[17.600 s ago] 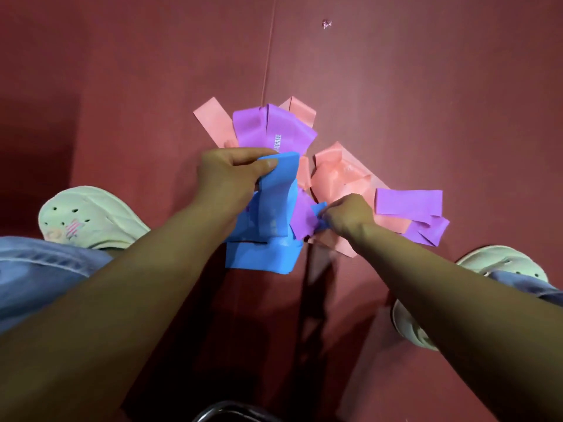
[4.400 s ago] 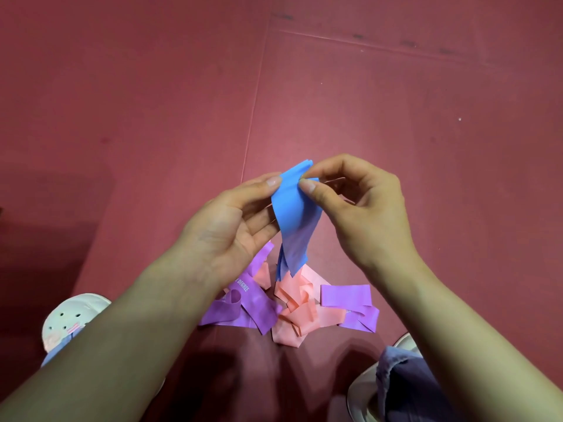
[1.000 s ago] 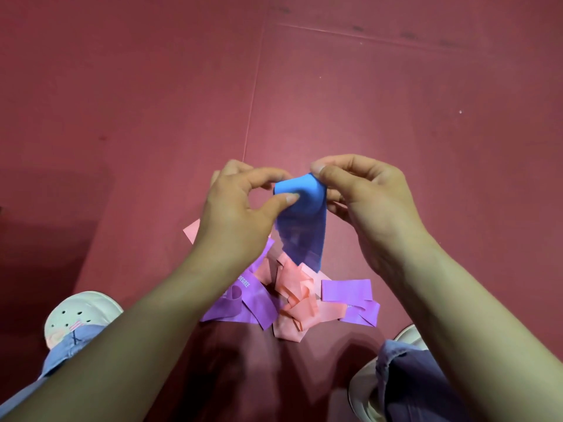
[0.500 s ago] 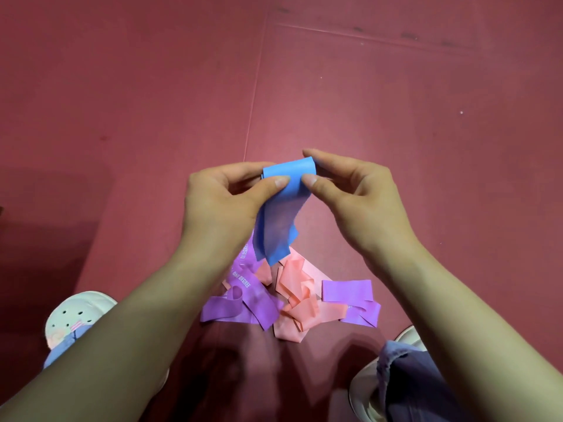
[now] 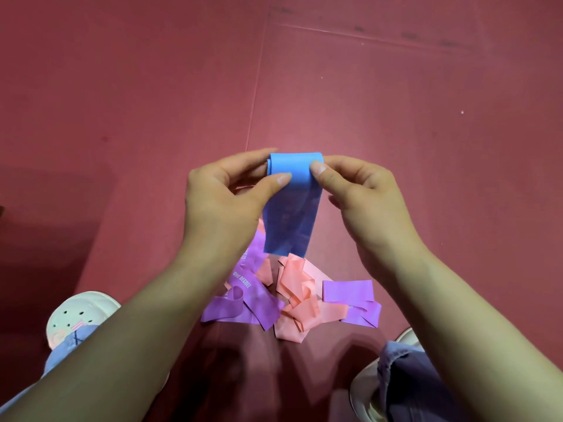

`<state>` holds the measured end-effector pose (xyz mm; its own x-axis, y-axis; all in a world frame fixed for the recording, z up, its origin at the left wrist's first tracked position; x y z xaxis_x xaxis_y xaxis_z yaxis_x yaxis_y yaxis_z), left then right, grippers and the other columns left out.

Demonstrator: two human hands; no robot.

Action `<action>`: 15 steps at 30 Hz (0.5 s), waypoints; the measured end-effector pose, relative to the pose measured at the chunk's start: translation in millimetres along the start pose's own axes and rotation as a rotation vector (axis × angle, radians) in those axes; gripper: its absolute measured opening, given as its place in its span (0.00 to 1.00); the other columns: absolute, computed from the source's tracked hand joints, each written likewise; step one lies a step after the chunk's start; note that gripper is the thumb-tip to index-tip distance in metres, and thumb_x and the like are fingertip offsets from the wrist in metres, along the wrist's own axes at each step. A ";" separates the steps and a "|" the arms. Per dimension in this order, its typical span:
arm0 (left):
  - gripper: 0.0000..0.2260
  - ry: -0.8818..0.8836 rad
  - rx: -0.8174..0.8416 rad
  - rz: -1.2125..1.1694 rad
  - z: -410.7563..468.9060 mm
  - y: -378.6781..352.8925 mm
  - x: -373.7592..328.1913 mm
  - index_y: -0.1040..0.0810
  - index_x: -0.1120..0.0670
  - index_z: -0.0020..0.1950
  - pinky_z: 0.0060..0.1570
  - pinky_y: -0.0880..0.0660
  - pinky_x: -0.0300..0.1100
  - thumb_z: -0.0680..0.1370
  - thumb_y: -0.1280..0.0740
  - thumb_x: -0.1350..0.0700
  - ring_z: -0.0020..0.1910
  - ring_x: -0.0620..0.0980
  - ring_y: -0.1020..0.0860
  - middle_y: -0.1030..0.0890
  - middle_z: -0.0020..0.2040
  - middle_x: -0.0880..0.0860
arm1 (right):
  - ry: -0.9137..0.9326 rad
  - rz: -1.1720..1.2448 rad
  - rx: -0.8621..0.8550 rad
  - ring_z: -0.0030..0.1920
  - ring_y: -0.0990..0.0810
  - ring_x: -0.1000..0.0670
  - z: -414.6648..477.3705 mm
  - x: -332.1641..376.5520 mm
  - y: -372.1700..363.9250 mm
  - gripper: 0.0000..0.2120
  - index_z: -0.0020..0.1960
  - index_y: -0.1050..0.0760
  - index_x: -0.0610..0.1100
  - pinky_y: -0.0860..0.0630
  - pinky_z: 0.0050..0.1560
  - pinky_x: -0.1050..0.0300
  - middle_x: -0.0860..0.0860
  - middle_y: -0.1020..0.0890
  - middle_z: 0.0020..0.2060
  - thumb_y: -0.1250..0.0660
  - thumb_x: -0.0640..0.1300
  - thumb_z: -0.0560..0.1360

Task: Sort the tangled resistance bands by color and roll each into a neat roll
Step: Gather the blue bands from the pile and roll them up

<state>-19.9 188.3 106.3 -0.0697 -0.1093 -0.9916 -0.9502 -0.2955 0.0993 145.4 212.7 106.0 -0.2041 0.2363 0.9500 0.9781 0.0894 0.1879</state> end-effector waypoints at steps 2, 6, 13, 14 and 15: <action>0.14 -0.011 0.012 -0.016 0.9 -0.2 -0.5 0.17 0.50 0.52 0.48 0.24 0.34 0.70 0.25 0.63 0.44 0.43 0.17 0.14 0.42 0.47 | -0.035 0.017 0.019 0.39 0.28 0.56 0.3 -2.5 -0.8 0.12 0.46 0.22 0.34 0.29 0.39 0.68 0.48 0.23 0.39 0.37 0.43 0.79; 0.14 -0.057 0.063 -0.003 -0.4 -4.4 -7.0 0.17 0.49 0.50 0.46 0.24 0.33 0.69 0.24 0.63 0.43 0.41 0.18 0.15 0.41 0.44 | -0.067 0.051 0.043 0.41 0.29 0.49 -1.2 -1.7 -5.4 0.20 0.50 0.25 0.28 0.24 0.50 0.41 0.37 0.22 0.41 0.39 0.48 0.80; 0.21 -0.130 0.052 0.072 -2.2 -5.5 -14.1 0.21 0.47 0.56 0.49 0.23 0.38 0.69 0.26 0.67 0.44 0.45 0.19 0.17 0.43 0.50 | -0.045 0.024 -0.010 0.36 0.30 0.47 -2.5 -2.9 -4.3 0.26 0.51 0.27 0.25 0.31 0.37 0.56 0.31 0.22 0.43 0.38 0.52 0.79; 0.21 -0.141 0.046 0.075 -2.4 -4.9 -15.1 0.21 0.46 0.56 0.49 0.23 0.39 0.70 0.26 0.67 0.44 0.45 0.19 0.17 0.42 0.50 | -0.036 0.035 -0.029 0.34 0.32 0.51 -2.8 -2.1 -3.8 0.27 0.49 0.28 0.24 0.33 0.34 0.60 0.37 0.24 0.35 0.37 0.52 0.78; 0.20 -0.151 0.043 0.083 -2.7 -4.6 -15.9 0.21 0.46 0.55 0.49 0.23 0.39 0.70 0.26 0.67 0.43 0.43 0.20 0.17 0.41 0.47 | -0.022 0.047 -0.054 0.31 0.34 0.55 -2.6 -1.2 -2.1 0.26 0.45 0.28 0.24 0.35 0.31 0.64 0.44 0.29 0.30 0.36 0.52 0.78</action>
<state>-13.6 188.9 121.9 -0.1905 0.0132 -0.9816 -0.9512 -0.2496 0.1812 143.7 209.7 105.1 -0.1587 0.2603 0.9524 0.9872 0.0255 0.1575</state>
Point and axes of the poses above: each hand's wrist, its own z-axis towards the middle knuckle, its own y-axis out of the back of the hand, x = y × z, the point moved 9 cm from there along z, towards the middle knuckle
